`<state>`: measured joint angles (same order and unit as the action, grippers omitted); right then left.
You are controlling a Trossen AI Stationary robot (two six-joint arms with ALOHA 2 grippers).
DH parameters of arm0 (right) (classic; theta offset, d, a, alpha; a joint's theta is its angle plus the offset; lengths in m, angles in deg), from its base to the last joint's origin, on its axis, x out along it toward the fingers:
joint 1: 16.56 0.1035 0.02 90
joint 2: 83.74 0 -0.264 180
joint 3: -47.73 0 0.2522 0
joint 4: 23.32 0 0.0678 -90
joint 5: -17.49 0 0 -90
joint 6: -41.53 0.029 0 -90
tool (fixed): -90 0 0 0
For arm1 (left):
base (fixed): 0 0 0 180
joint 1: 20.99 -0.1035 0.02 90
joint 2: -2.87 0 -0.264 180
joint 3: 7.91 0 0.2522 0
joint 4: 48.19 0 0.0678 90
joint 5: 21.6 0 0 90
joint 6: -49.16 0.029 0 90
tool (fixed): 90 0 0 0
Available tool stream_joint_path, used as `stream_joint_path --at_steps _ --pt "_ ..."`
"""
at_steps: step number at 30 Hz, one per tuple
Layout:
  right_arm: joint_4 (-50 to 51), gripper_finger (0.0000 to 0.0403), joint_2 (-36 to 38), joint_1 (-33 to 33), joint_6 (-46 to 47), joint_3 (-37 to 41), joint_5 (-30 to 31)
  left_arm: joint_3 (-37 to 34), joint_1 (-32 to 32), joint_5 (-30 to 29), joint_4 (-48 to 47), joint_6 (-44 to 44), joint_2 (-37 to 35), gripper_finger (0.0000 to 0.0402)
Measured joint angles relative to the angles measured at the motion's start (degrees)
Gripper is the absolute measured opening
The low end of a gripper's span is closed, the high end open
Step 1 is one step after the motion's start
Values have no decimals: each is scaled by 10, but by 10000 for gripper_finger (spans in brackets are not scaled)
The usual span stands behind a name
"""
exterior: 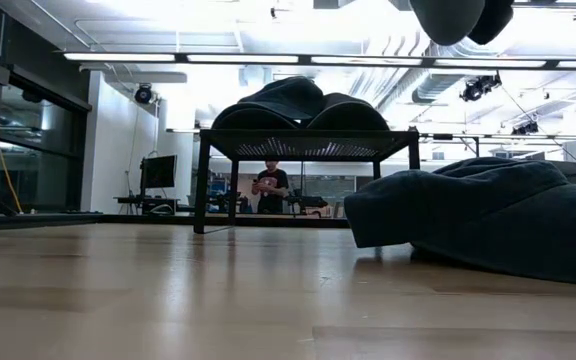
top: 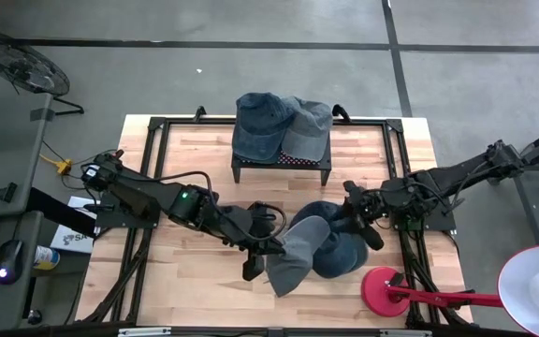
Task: Pick & Place hat
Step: Stack the left gray cap on the gray cap on the shelf
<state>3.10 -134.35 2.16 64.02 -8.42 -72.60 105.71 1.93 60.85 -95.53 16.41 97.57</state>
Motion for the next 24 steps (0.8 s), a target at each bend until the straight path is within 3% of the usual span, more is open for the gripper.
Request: stream_joint_path --at_steps 4,10,17,24 --pt "-2 140 -5 0 4 0 -12 0 0 -4 1 0 0 0" --pt "8 140 -12 0 0 0 46 0 0 -5 8 10 0 0" --pt "-11 140 -18 0 14 0 -17 0 0 -20 15 21 0 0" --pt "-51 139 -45 0 15 0 -45 0 0 -62 46 51 0 0"
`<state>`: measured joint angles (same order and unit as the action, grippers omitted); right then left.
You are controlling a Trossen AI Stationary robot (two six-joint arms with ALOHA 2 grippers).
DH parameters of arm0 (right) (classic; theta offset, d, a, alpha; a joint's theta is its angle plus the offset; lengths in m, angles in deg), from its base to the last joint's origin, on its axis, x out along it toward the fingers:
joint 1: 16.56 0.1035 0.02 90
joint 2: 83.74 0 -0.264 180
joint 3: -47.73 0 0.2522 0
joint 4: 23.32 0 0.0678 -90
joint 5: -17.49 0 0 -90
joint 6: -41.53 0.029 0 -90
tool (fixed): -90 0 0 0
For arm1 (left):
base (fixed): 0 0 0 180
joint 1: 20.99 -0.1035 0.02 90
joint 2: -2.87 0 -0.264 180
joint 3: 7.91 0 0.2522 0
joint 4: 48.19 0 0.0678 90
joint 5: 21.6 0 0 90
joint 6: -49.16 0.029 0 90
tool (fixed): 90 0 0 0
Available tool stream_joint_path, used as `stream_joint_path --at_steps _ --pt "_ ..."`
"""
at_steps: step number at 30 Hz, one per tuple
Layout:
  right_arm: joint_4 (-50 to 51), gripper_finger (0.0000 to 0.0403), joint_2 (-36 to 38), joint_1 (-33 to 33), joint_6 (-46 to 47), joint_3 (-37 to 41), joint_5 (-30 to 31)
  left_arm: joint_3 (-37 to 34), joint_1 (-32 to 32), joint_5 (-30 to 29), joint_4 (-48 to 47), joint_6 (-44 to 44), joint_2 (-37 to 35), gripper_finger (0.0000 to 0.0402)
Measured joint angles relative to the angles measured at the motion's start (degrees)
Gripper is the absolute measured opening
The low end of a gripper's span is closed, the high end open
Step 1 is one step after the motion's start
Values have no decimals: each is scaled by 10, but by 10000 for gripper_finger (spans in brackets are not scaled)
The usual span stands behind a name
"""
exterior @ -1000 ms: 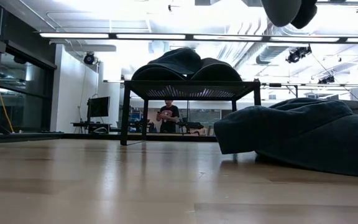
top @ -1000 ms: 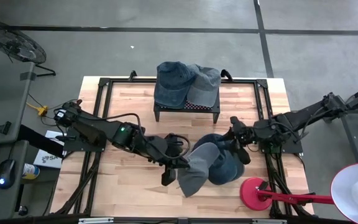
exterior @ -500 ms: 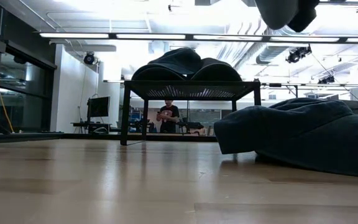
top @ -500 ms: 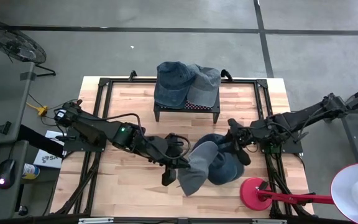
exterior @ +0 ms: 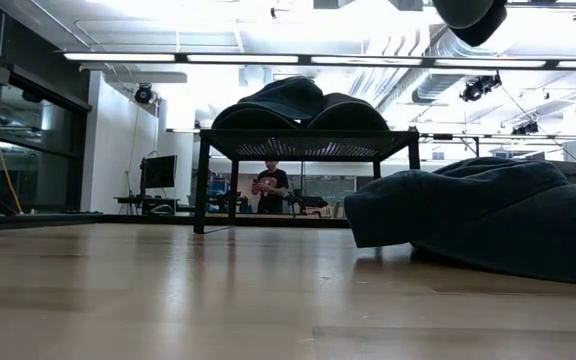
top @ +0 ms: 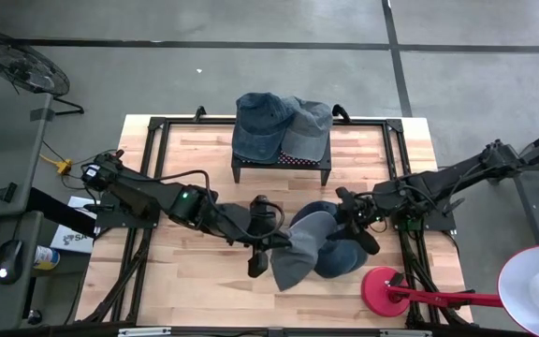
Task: Pick & Place hat
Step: Stack the left gray cap on the gray cap on the shelf
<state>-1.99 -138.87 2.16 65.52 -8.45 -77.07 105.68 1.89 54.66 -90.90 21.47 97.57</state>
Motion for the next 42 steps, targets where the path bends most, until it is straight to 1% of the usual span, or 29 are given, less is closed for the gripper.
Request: stream_joint_path --at_steps 3,5,7,10,11,15,17,20,24,26,29,33,37,40,42 --pt "-15 126 -3 0 9 0 -3 0 0 -16 3 0 0 0" --pt "-18 107 -2 0 15 0 -3 0 0 -20 2 0 0 0" --pt "-18 78 1 0 15 0 -4 0 0 -27 2 -4 0 0" --pt "-19 22 1 0 16 0 -11 0 0 -44 1 -10 0 1" --pt "-19 13 1 1 18 0 -14 0 0 -48 1 -10 0 2" --pt "-22 9 1 4 37 0 -1 0 0 -62 3 -10 0 18" --pt "-24 7 1 9 43 0 18 0 0 -80 2 -10 -2 32" --pt "-25 5 1 20 56 0 60 -1 0 -99 -2 2 -22 58" --pt "-27 4 3 37 60 0 122 -1 2 -141 -6 4 -67 93" --pt "-34 4 6 47 54 0 161 -1 9 -162 -12 5 -89 105" --pt "-70 4 15 60 24 0 214 0 28 -209 -15 17 -111 111" --pt "-141 4 31 71 -37 0 279 0 58 -290 -32 21 -120 112" --pt "-221 4 42 72 -112 0 325 0 76 -367 -31 21 -119 113" --pt "-289 3 47 72 -171 0 350 0 75 -393 -19 22 -112 113" --pt "-343 4 49 71 -212 0 358 -1 75 -400 -18 22 -111 113"
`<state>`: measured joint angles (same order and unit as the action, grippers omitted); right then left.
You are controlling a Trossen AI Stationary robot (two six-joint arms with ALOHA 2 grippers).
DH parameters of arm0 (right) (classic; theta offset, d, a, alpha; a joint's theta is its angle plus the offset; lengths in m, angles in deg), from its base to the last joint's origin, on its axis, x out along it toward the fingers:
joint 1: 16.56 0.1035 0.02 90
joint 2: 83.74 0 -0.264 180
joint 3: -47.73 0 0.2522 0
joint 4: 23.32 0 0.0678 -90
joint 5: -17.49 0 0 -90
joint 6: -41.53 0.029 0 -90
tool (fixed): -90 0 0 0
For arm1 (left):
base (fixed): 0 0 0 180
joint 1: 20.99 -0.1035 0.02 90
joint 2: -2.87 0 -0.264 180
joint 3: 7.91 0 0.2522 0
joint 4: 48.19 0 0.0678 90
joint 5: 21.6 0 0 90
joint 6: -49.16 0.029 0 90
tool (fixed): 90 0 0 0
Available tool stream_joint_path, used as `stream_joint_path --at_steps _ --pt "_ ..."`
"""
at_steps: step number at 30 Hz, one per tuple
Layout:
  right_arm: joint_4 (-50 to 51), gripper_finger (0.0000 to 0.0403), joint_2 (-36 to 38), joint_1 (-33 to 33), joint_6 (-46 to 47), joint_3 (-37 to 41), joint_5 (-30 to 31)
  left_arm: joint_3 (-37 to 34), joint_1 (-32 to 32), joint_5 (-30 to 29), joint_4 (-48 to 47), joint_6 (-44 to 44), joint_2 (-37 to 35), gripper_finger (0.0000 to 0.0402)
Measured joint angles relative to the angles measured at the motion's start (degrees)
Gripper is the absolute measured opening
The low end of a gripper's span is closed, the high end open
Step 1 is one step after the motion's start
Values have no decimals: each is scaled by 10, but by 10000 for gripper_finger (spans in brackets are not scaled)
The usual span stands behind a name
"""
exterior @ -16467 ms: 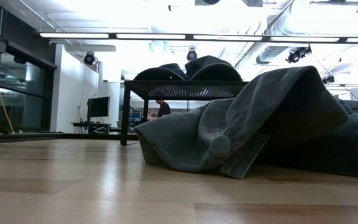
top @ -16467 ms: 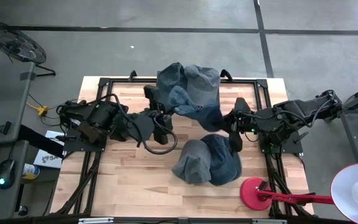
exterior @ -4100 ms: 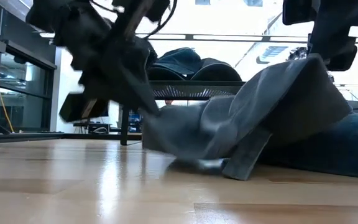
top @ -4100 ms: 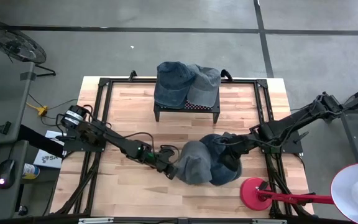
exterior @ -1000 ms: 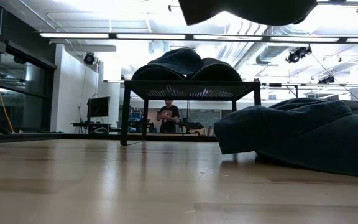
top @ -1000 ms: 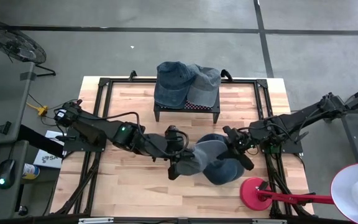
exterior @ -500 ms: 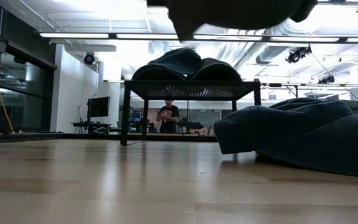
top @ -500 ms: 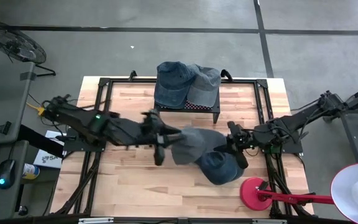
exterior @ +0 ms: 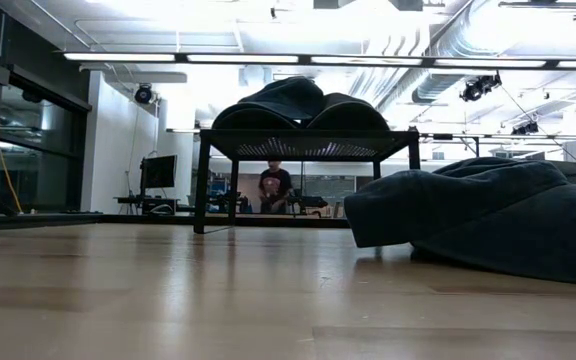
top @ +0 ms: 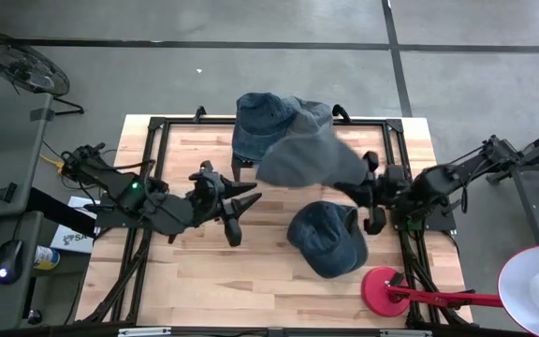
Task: Pick & Place hat
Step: Stack the left gray cap on the gray cap on the shelf
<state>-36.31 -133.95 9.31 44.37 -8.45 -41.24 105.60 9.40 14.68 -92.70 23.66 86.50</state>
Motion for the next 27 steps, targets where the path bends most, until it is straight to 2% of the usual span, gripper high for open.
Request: stream_joint_path --at_steps 5,9,11,16,18,24,27 --pt "-129 3 1 0 -69 0 -23 1 -15 -36 32 1 9 113" --pt "-182 3 1 -14 -71 0 -77 1 -40 -17 101 39 27 113" --pt "-197 3 1 -26 -51 0 -104 1 -54 20 145 75 36 113" --pt "-210 3 0 -57 13 0 -176 0 -109 160 268 153 62 113" --pt "-211 3 0 -65 34 0 -198 1 -129 194 302 169 70 113" --pt "-229 3 0 -72 60 0 -235 1 -168 254 312 169 73 113" --pt "-234 3 0 -71 60 0 -238 0 -182 308 313 162 73 113"
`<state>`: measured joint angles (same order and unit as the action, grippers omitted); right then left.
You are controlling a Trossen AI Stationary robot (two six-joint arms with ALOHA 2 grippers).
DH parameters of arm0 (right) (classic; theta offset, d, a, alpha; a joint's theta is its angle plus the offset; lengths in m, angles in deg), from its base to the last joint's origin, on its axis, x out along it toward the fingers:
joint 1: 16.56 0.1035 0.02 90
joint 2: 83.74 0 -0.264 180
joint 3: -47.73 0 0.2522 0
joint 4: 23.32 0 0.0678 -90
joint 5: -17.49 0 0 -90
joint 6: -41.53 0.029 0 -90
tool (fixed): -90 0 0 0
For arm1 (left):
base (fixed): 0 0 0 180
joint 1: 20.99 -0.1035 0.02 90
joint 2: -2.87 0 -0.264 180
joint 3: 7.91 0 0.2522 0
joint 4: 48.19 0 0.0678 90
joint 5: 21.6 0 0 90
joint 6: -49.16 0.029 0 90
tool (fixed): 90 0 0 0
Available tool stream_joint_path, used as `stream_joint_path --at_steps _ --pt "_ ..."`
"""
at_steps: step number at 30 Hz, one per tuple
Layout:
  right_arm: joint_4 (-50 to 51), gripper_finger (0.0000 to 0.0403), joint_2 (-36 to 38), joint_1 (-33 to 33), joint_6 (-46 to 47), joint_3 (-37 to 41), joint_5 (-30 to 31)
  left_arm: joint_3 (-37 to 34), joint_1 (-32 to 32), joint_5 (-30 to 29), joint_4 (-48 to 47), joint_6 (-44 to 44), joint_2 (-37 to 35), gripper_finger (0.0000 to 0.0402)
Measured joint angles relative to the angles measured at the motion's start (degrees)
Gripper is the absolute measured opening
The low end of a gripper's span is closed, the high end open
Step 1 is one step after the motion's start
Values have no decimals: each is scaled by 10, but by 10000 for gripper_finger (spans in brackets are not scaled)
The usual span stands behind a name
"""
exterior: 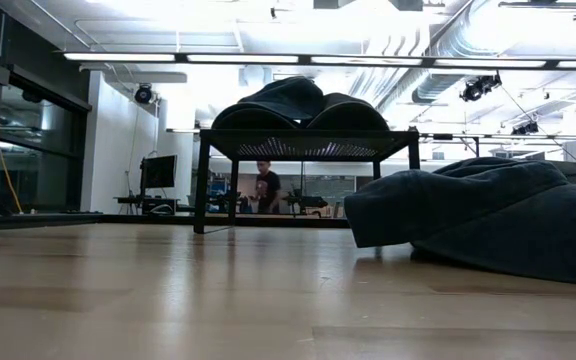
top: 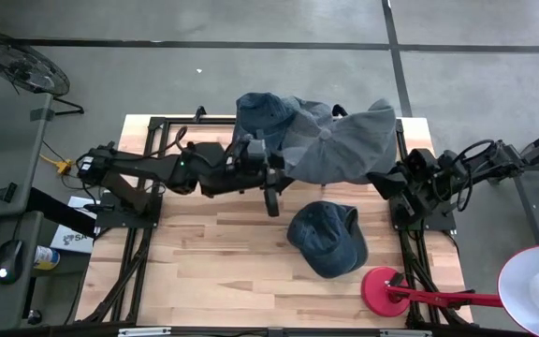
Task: Pick & Place hat
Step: Stack the left gray cap on the gray cap on the shelf
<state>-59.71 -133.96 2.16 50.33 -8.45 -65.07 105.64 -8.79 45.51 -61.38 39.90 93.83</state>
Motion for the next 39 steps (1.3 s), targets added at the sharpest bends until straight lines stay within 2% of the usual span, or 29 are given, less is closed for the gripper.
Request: stream_joint_path --at_steps 3,5,24,27,32,39 --pt "1 3 0 0 -2 0 0 0 -7 53 14 0 0 113" --pt "1 3 0 0 -3 0 0 0 -10 65 18 0 0 113" --pt "9 3 -12 0 -1 0 10 0 -10 74 98 20 35 111" --pt "10 3 -12 0 0 0 11 0 -10 69 98 20 37 90" --pt "15 4 -11 0 7 -1 25 0 -9 68 99 22 37 15" --pt "49 55 -11 0 4 -1 43 0 -9 55 99 19 37 7"
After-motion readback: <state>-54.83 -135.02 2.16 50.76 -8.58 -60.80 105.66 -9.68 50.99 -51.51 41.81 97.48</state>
